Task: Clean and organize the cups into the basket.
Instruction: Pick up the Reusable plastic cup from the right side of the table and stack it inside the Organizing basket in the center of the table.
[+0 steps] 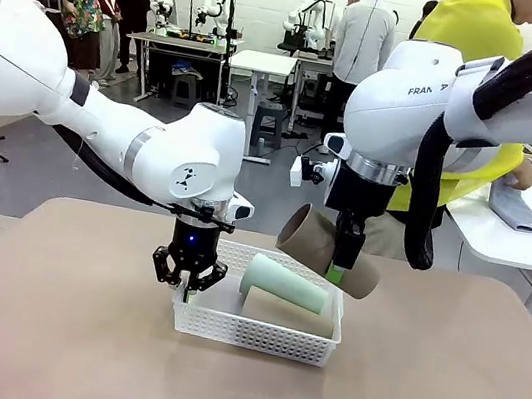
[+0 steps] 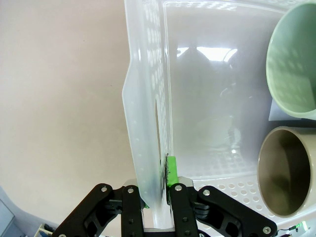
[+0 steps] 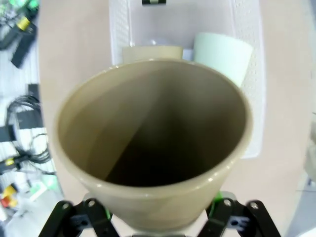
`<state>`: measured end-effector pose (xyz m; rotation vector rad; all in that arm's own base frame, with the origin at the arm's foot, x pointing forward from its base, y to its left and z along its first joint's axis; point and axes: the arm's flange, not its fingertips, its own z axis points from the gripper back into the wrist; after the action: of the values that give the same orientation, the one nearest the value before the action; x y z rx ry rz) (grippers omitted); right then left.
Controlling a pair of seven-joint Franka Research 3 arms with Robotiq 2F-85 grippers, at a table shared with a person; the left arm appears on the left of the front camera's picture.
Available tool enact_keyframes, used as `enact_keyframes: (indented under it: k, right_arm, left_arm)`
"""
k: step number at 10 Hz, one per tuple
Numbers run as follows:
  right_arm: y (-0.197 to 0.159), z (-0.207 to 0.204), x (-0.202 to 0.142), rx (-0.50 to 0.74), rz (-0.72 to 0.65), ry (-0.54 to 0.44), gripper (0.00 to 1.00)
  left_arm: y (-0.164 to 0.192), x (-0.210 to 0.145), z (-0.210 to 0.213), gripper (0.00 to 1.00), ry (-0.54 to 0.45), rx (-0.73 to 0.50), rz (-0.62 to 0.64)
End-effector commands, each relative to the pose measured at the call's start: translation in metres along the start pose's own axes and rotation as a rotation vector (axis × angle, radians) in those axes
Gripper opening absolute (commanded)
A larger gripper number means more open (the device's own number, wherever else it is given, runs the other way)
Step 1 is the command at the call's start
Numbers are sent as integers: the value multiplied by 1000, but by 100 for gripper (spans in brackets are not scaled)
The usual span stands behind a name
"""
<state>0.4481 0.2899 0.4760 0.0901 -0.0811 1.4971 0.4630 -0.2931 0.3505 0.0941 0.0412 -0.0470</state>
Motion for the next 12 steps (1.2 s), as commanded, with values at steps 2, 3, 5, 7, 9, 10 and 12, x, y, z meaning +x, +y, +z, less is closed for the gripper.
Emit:
enact_keyframes:
  k: [2,3,5,7,9,10,12]
  right_arm:
    - [4,-15,30,-93,51,97,83]
    - [1,-22,38,-96,58,107,83]
    - [-3,-39,52,-98,52,127,83]
    - [-9,-55,61,-99,52,133,83]
    - [-12,-66,67,-95,54,145,83]
    - [-12,-68,67,-95,52,147,83]
    - [-12,-70,65,-92,43,143,83]
  left_arm:
    - [1,0,1,3,-9,8,-14]
    - [1,0,1,3,-9,8,-14]
    - [1,0,1,3,-9,8,-14]
    - [1,0,1,3,-9,8,-14]
    - [1,0,1,3,-9,8,-14]
    - [1,0,1,3,-9,8,-14]
    - [1,0,1,3,-9,8,-14]
